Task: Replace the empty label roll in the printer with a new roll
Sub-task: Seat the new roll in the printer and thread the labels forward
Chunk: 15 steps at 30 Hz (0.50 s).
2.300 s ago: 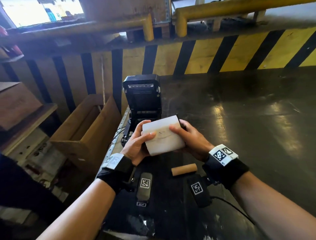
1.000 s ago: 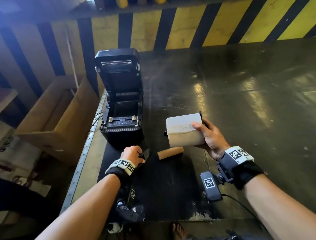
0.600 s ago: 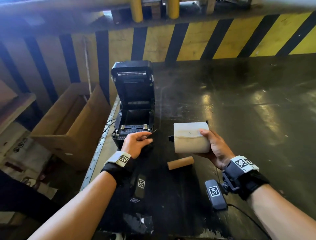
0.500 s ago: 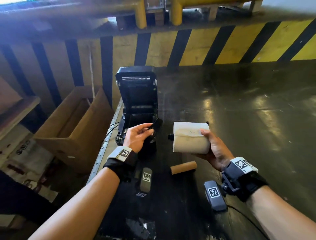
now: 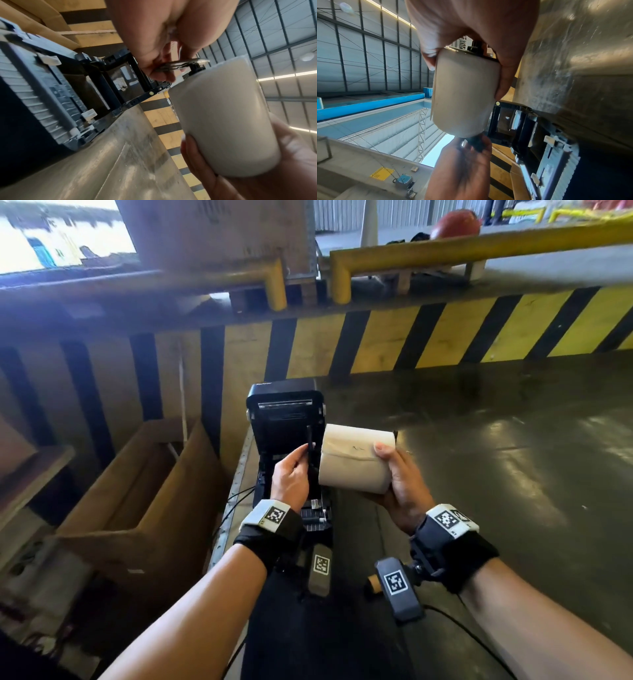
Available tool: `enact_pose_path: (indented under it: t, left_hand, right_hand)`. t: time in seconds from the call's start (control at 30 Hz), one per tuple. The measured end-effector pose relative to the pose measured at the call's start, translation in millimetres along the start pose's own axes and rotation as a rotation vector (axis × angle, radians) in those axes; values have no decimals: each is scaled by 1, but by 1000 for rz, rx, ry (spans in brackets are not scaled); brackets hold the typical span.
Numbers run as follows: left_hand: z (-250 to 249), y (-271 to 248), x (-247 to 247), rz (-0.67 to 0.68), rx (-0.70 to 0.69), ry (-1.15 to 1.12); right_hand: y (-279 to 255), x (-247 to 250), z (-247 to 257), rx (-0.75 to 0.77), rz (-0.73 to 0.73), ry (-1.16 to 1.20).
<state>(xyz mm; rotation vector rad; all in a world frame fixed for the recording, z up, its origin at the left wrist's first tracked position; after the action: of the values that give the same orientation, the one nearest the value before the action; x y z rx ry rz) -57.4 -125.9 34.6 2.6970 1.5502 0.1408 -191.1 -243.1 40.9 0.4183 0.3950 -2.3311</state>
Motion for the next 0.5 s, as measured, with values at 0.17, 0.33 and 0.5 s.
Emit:
enact_pose_path:
  t: [0.17, 0.33, 0.5]
  left_hand:
    - [-8, 21, 24, -1, -50, 133]
    - [-11, 29, 43, 83, -88, 310]
    - [2, 38, 64, 218, -91, 432]
  right_hand:
    - [5, -23, -4, 87, -37, -103]
    - [7, -42, -7, 128, -39, -147]
    - [2, -60, -10, 155, -13, -171]
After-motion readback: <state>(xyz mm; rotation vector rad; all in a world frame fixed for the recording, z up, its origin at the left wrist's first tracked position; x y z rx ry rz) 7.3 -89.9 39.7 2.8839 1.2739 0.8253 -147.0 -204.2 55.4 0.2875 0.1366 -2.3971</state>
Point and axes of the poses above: each hand's wrist, its own y-axis towards the middle knuckle, its own x-axis out of the back of the hand, z = x × y, the point moved 3 cm from there along y, towards the middle knuckle
